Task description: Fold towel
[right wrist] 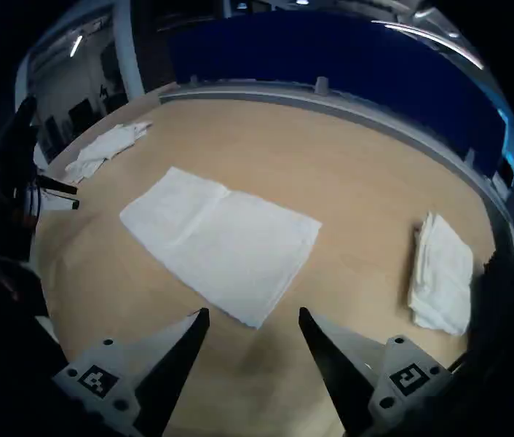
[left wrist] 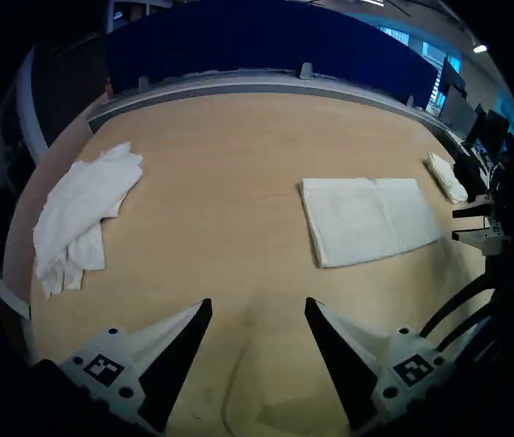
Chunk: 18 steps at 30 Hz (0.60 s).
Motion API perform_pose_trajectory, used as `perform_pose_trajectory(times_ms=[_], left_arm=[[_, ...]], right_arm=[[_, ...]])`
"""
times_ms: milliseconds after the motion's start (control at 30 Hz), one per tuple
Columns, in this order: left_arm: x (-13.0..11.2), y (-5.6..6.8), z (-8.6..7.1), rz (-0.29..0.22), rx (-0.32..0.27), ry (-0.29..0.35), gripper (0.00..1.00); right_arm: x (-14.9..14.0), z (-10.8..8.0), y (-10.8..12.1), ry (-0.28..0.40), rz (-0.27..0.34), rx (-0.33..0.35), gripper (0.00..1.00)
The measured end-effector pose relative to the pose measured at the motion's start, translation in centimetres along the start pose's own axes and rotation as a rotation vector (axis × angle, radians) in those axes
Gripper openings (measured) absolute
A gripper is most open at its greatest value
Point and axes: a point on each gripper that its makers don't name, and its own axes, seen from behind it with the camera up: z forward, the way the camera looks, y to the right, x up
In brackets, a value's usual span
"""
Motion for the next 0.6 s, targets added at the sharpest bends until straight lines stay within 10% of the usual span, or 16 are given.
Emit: perform_pose_trajectory(times_ms=[367,600], left_arm=[[-5.0,-2.0,-4.0,-0.064,0.076,-0.017,0.95],[-7.9,-2.8,-5.6,-0.106,0.104,-0.042,0.95]], right_arm=[[-1.7,1.8,-0.5,-0.093,-0.129,0.069,0.76],[-2.7,2.6,-0.4,-0.134,-0.136,0.079,0.47]])
